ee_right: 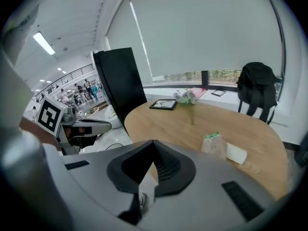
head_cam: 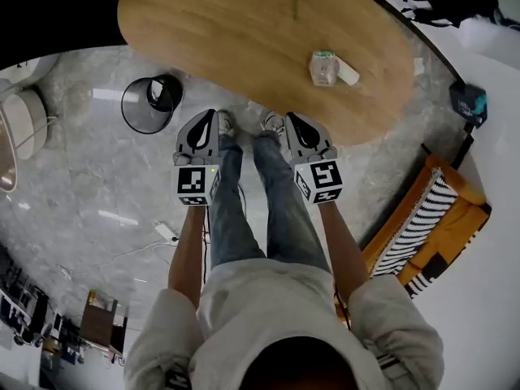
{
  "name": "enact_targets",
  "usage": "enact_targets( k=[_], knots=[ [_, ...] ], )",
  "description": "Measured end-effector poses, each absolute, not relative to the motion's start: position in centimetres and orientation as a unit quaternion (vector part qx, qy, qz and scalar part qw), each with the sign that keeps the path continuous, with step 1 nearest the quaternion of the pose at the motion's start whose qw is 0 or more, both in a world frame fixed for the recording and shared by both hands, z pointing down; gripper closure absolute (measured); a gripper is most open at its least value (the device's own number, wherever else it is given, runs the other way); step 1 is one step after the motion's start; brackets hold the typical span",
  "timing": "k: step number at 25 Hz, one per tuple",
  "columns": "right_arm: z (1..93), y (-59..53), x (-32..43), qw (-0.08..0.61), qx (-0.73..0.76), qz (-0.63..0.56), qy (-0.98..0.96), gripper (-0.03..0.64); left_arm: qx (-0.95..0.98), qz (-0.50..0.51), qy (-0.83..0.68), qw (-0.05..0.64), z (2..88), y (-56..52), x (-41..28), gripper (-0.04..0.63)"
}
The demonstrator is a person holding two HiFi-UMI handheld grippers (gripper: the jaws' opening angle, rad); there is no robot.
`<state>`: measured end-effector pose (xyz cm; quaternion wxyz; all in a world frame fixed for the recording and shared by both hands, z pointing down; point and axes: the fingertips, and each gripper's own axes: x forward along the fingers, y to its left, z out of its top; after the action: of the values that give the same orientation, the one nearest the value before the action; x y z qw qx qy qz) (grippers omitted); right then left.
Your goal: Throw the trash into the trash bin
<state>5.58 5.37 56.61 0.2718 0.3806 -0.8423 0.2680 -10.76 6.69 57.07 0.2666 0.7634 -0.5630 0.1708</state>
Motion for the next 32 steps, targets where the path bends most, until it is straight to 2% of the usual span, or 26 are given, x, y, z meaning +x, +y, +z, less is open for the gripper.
enact_targets(
  k=[10, 16, 32],
  knots=[
    [56.8, 6.2, 19.5, 0.241, 0.492, 0.304, -0.779, 0.588, 0.834, 0.217, -0.444, 0.245, 58.4, 2.1, 3.2, 0.577],
    [57.4, 7.6, 24.7, 0.228, 0.534, 0.329, -0.745, 0.588, 0.854, 0.239, -0.396, 0.237, 59.5, 0.5, 9.1, 0.577],
    [58.4, 7.9, 27.5, 0.222, 0.549, 0.349, -0.726, 0.588, 0.861, 0.281, -0.365, 0.216, 63.4, -4.9, 13.2, 0.577]
  ],
)
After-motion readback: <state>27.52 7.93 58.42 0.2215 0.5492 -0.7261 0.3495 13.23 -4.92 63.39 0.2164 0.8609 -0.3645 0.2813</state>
